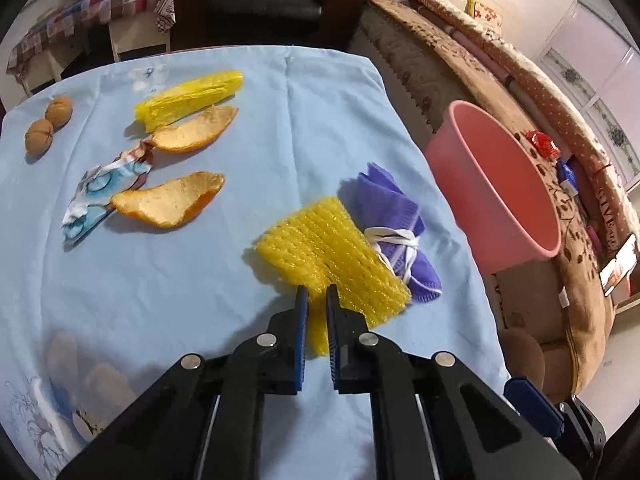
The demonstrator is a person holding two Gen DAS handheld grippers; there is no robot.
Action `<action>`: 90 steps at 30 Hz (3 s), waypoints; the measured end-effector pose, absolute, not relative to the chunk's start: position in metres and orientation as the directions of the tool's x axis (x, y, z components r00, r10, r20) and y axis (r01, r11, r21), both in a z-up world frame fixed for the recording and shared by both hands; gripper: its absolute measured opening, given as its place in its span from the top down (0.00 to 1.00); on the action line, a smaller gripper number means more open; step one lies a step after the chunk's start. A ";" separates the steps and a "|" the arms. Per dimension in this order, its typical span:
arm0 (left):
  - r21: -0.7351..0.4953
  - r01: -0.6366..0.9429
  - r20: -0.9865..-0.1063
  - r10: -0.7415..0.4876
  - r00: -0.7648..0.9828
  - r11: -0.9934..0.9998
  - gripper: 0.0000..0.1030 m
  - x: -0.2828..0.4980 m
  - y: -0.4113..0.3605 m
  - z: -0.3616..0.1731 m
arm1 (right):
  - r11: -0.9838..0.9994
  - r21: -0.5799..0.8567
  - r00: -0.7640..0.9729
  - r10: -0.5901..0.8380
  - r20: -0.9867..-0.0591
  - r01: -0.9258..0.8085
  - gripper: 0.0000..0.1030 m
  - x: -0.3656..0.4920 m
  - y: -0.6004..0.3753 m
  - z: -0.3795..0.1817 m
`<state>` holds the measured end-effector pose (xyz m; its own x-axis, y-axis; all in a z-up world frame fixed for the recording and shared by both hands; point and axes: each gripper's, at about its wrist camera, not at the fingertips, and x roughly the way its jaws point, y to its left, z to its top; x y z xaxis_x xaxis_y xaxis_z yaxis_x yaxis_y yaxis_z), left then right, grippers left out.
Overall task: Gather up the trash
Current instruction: 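Grasp the yellow foam net with the left tool, then hold the yellow net in the left tool while the right tool grasps the purple cloth bundle, then carry the net and cloth bundle to the pink bucket and open both tools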
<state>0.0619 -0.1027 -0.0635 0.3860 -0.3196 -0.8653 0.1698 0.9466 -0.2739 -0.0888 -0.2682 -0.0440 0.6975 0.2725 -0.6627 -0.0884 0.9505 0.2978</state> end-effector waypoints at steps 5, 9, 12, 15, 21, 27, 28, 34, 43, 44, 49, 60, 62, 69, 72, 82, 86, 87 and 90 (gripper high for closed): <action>-0.322 0.168 -0.824 -0.364 0.435 0.932 0.93 0.045 -0.080 -0.046 | 0.944 0.326 0.713 0.264 -0.649 -0.053 0.74 -0.098 -0.272 -0.040; -0.307 0.187 -0.777 -0.360 0.516 0.933 0.93 0.028 -0.063 -0.025 | 0.946 0.322 0.734 0.240 -0.635 -0.030 0.74 -0.103 -0.270 -0.034; -0.295 0.208 -0.750 -0.361 0.554 0.932 0.93 0.016 -0.056 -0.013 | 0.947 0.319 0.737 0.234 -0.633 -0.027 0.74 -0.106 -0.265 -0.032; -0.295 0.225 -0.734 -0.371 0.568 0.928 0.93 0.010 -0.045 -0.009 | 0.951 0.307 0.728 0.227 -0.647 -0.023 0.74 -0.104 -0.259 -0.032; -0.340 0.253 -0.698 -0.424 0.577 0.906 0.93 0.015 -0.016 -0.013 | 0.959 0.283 0.700 0.218 -0.680 -0.023 0.74 -0.093 -0.245 -0.036; -0.306 0.270 -0.660 -0.407 0.631 0.913 0.93 0.020 0.008 -0.019 | 0.943 0.322 0.649 0.192 -0.736 0.086 0.74 -0.081 -0.248 -0.055; -0.311 0.276 -0.649 -0.415 0.638 0.910 0.93 0.022 0.013 -0.019 | 0.941 0.325 0.646 0.192 -0.739 0.092 0.74 -0.078 -0.247 -0.056; -0.341 0.317 -0.595 -0.464 0.656 0.885 0.93 0.032 0.027 -0.024 | 0.959 0.276 0.666 0.166 -0.728 0.063 0.74 -0.060 -0.230 -0.048; -0.418 0.367 -0.589 -0.555 0.587 0.831 0.93 0.042 0.029 -0.045 | 0.966 0.219 0.636 0.083 -0.767 0.137 0.74 -0.023 -0.232 -0.052; -0.422 0.375 -0.585 -0.564 0.583 0.825 0.93 0.042 0.029 -0.046 | 0.965 0.220 0.637 0.082 -0.766 0.140 0.74 -0.019 -0.233 -0.050; -0.410 0.411 -0.562 -0.581 0.589 0.814 0.93 0.037 0.025 -0.039 | 0.972 0.191 0.652 0.056 -0.756 0.138 0.51 0.000 -0.231 -0.045; -0.411 0.396 -0.506 -0.566 0.651 0.821 0.93 0.013 0.044 -0.021 | 0.981 0.133 0.617 0.019 -0.787 0.139 0.51 0.027 -0.219 -0.059; -0.416 0.384 -0.495 -0.559 0.665 0.825 0.93 0.007 0.051 -0.016 | 0.983 0.125 0.610 0.015 -0.792 0.138 0.51 0.025 -0.219 -0.062; -0.398 0.346 -0.508 -0.518 0.688 0.849 0.93 -0.004 0.053 -0.006 | 0.981 0.145 0.602 0.038 -0.798 0.131 0.51 0.025 -0.230 -0.074; -0.390 0.335 -0.529 -0.506 0.682 0.858 0.93 -0.001 0.043 -0.004 | 0.976 0.204 0.605 0.117 -0.788 0.077 0.65 0.024 -0.235 -0.080; -0.302 0.352 -0.577 -0.464 0.672 0.886 0.93 0.014 -0.015 0.008 | 0.942 0.335 0.714 0.235 -0.660 -0.001 0.74 -0.008 -0.269 -0.056; -0.281 0.388 -0.580 -0.478 0.660 0.878 0.93 0.022 -0.048 0.015 | 0.943 0.331 0.763 0.186 -0.618 0.038 0.74 -0.021 -0.301 -0.040; -0.275 0.402 -0.581 -0.484 0.654 0.873 0.93 0.024 -0.058 0.017 | 0.945 0.324 0.768 0.172 -0.617 0.049 0.74 -0.021 -0.306 -0.038; -0.263 0.455 -0.581 -0.516 0.630 0.851 0.93 0.034 -0.094 0.022 | 0.946 0.306 0.788 0.108 -0.607 0.106 0.74 -0.026 -0.334 -0.031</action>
<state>0.0336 -0.0939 0.0221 0.6295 -0.5157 -0.5812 0.4546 0.8511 -0.2627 -0.0260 -0.3336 -0.0310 0.7876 0.1080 -0.6067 0.1056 0.9463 0.3056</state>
